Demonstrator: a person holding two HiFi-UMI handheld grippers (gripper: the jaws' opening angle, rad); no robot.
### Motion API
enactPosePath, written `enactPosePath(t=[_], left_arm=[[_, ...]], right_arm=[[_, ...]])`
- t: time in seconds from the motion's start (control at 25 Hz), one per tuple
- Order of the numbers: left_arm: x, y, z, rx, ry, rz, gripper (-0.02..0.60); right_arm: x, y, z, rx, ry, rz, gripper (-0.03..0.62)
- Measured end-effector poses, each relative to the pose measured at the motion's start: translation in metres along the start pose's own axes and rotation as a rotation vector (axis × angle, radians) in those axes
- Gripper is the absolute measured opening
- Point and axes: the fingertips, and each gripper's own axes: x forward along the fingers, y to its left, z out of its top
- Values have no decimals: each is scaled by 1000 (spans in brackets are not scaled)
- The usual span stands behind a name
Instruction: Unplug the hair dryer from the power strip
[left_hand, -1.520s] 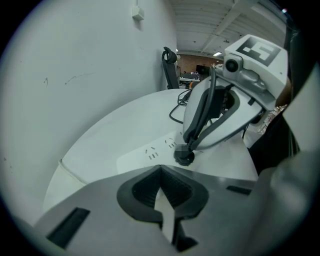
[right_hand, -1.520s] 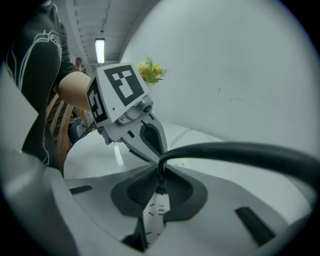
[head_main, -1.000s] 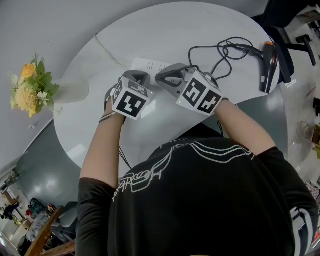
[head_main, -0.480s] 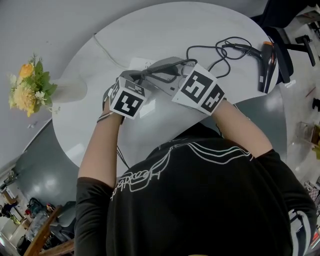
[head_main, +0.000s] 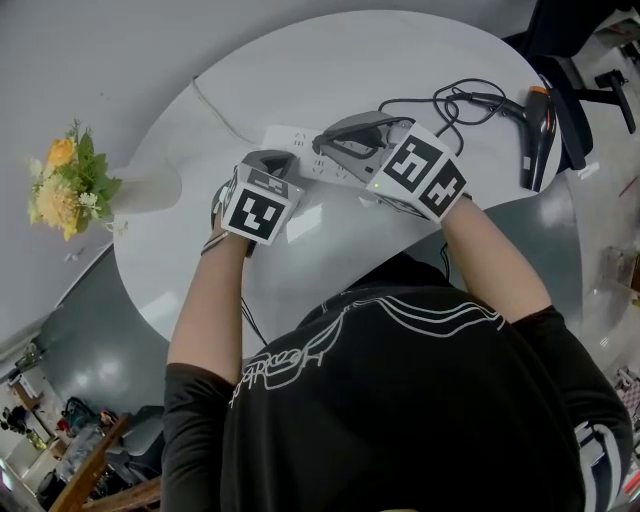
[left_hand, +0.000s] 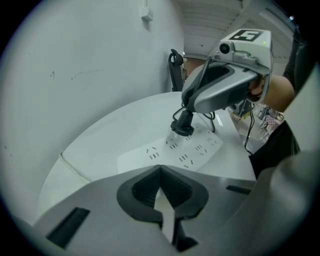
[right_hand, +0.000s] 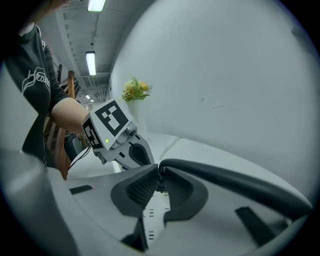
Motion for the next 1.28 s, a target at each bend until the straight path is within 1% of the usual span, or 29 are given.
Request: enactPosePath(t=[0.12,0.24,0.32,0.44,0.6,0.72,0.84,0.96,1.12,1.28], left_arm=[[-2,1,0,11,-27,15,2],[-6,3,-2,12,-62,67,2],[-12,5,0,-29,-99,86,3],[-24,6,1,-134,-149,74,3],[-51,0,5,-209,-230,72,3],[-74,-9,6,-272,-304,67,3],[-106,-18,6,-306,-377,73,3],[-143,-34,4,-339,-468,71,3],[-180,-60,-1,-392,-572,41,3],[-211,-88,-6,-422,-654,6,3]], right_arm=[[0,0,0,23,-22,-8,26],[-3,-1,2,39,-39,-24,26],[-4,1,1,38,-33,-37,26],[-7,6,3,32,-28,-55,26],[-12,22,12,82,-58,-34,26],[-20,34,21,102,-85,-39,26],[-32,49,33,98,-119,-42,28],[-50,68,43,107,-156,-37,28],[-74,96,55,149,-218,-34,28],[-98,124,68,141,-273,-19,28]])
